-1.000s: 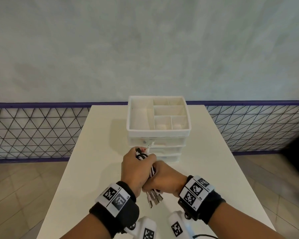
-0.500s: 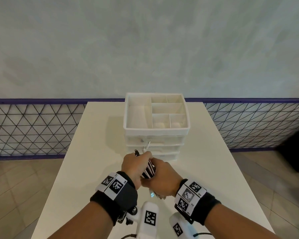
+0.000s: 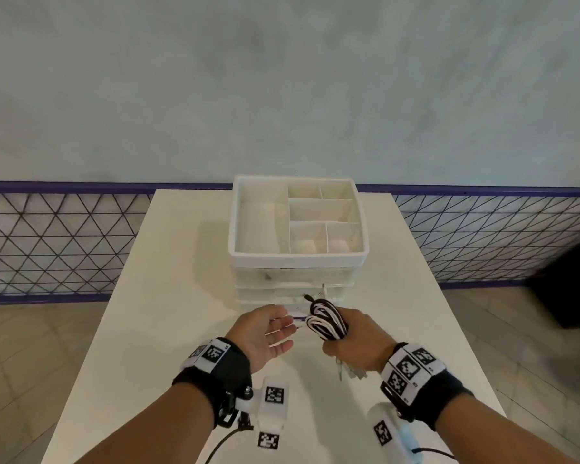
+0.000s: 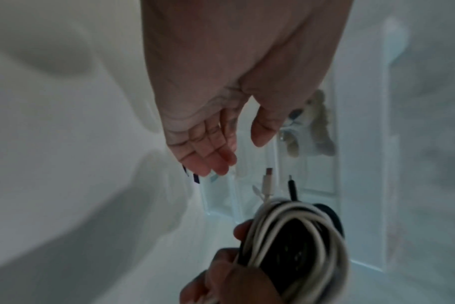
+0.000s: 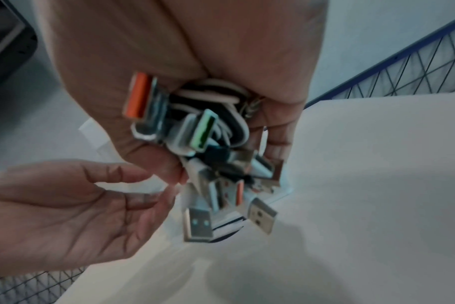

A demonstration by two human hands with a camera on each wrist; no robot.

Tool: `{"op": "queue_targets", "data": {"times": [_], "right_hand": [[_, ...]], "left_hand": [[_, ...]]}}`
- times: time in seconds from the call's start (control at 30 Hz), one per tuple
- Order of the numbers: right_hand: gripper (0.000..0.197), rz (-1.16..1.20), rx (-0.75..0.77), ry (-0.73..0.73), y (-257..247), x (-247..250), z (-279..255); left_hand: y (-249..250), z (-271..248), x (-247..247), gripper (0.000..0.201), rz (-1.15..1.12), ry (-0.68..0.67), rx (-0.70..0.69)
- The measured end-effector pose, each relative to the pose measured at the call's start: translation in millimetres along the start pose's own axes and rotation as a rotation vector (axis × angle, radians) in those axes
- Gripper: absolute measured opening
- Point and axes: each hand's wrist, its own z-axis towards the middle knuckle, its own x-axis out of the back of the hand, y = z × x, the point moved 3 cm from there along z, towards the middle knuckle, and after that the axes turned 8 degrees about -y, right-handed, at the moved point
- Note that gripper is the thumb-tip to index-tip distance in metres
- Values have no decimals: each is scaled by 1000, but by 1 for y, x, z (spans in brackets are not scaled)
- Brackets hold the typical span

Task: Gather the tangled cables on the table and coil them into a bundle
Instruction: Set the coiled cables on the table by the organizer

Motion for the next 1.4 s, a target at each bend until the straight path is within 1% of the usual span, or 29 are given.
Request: {"op": "queue_targets", "data": {"times": [0.07,0.1,0.17,0.2,0.27,0.37,0.43,0.5,0.57,0.67,0.73,0.77,0.83,0.87,0.9,0.93,0.97,1.0,1.03,1.07,1.1,1.17,1.2,1.27,1.33,1.4], "right_hand": [[22,-2,3,-6,6,7,0],[22,-3,9,-9,6,9,-1],[25,0,23,-15,6,13,-4],[26,-6,38,-15,6,14,-6],[27,-32,64,-19,3,16,-11],[27,-65,124,-20,-6,23,-20],[27,-112,158,-23,-18,30,-23],[24,-172,187,4,-30,37,-19],[30,-244,219,27,-40,40,-10],[28,-445,210,-43,-51,25,12],[28,-603,184,-95,-53,9,30],[27,-652,163,-114,-51,1,39],[25,-693,133,-150,-47,-9,56],[24,-703,125,-168,-45,-14,63],[22,-713,128,-180,-45,-17,67],[20,-725,132,-188,-45,-22,71],[18,-736,141,-191,-44,-25,74],[17,-737,143,-194,-44,-27,76],[18,-722,144,-200,-43,-29,78],[23,-697,150,-199,-42,-30,80],[26,-673,154,-201,-41,-30,81],[25,-636,150,-197,-40,-29,82],[23,-618,144,-191,-39,-29,82],[23,-572,161,-173,-36,-29,81],[30,-516,183,-141,-31,-26,77],[36,-432,168,-145,-28,-18,68]], "left_hand": [[1,13,-7,5,-68,-17,9],[2,17,-12,3,-123,-42,11],[3,23,-20,9,-211,-81,22],[1,24,-22,15,-209,-96,27],[-7,24,-20,25,-140,-96,32],[-29,10,-8,36,-42,-115,60],[-45,-1,1,37,-23,-122,69],[-61,-11,8,37,-24,-108,64],[-72,-20,11,39,-15,-109,55],[-75,-30,10,35,25,-106,37],[-69,-37,9,35,144,-89,31],[-63,-42,9,33,239,-90,28],[-48,-53,8,26,485,-128,10],[-39,-58,6,20,605,-146,-30],[-28,-62,3,13,707,-148,-119],[-16,-66,0,5,792,-128,-253],[-4,-67,-1,7,881,-77,-423],[5,-67,-2,13,991,-8,-592],[12,-66,-4,21,1131,47,-727],[14,-63,-5,30,1287,64,-812],[13,-57,-6,37,1435,47,-832],[4,-43,-4,45,1673,8,-751],[0,-36,-2,47,1750,16,-709],[-3,-25,-1,48,1810,65,-656],[-2,-17,-2,47,1841,97,-596],[0,-11,-2,44,1857,101,-540]]}}
